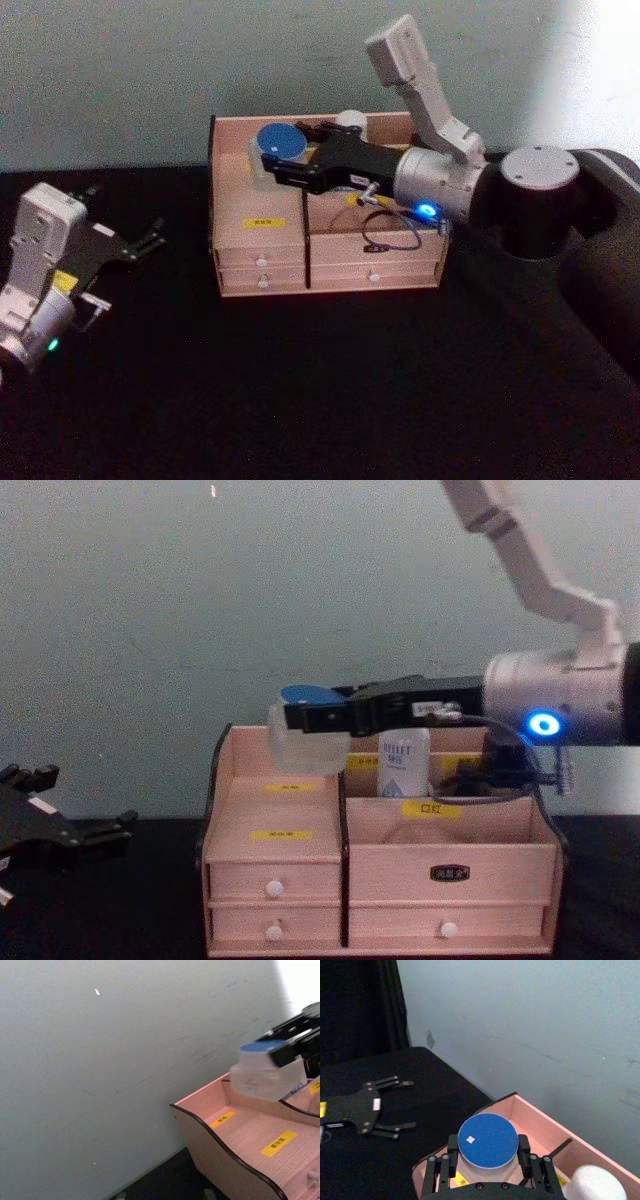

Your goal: Pick up the facial cleanser and watermelon frost from the table and place them into the tiered storage box.

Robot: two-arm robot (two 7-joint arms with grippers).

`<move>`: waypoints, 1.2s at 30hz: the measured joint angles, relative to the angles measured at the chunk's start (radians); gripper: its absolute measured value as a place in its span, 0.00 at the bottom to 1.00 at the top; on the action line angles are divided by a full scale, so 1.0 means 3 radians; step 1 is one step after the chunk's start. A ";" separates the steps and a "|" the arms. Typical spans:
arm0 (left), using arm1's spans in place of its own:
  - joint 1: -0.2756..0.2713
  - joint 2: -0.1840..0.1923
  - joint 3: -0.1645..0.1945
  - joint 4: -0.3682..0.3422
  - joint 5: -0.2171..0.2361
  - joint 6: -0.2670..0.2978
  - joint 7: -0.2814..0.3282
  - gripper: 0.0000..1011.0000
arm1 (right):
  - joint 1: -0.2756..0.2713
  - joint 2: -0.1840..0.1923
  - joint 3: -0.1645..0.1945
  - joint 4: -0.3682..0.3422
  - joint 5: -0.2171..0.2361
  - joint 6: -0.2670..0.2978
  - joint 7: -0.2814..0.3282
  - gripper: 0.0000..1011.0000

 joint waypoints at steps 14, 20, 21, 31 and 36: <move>0.0000 0.0000 0.0000 0.0000 0.0000 0.0000 0.0000 0.99 | 0.0333 -0.0405 -0.0106 0.0761 -0.0170 -0.0031 -0.0021 0.70; 0.0000 0.0000 0.0000 0.0000 0.0000 0.0000 0.0000 0.99 | 0.0384 -0.0487 -0.0107 0.0949 -0.0240 -0.0028 -0.0005 0.70; 0.0000 0.0000 0.0000 0.0000 0.0000 0.0000 0.0000 0.99 | 0.0384 -0.0487 -0.0107 0.0949 -0.0240 -0.0028 -0.0005 0.70; 0.0000 0.0000 0.0000 0.0000 0.0000 0.0000 0.0000 0.99 | 0.0385 -0.0511 -0.0094 0.0995 -0.0331 -0.0019 0.0027 0.70; 0.0000 0.0000 0.0000 0.0000 0.0000 0.0000 0.0000 0.99 | 0.0384 -0.0511 -0.0093 0.0995 -0.0330 -0.0019 0.0027 0.70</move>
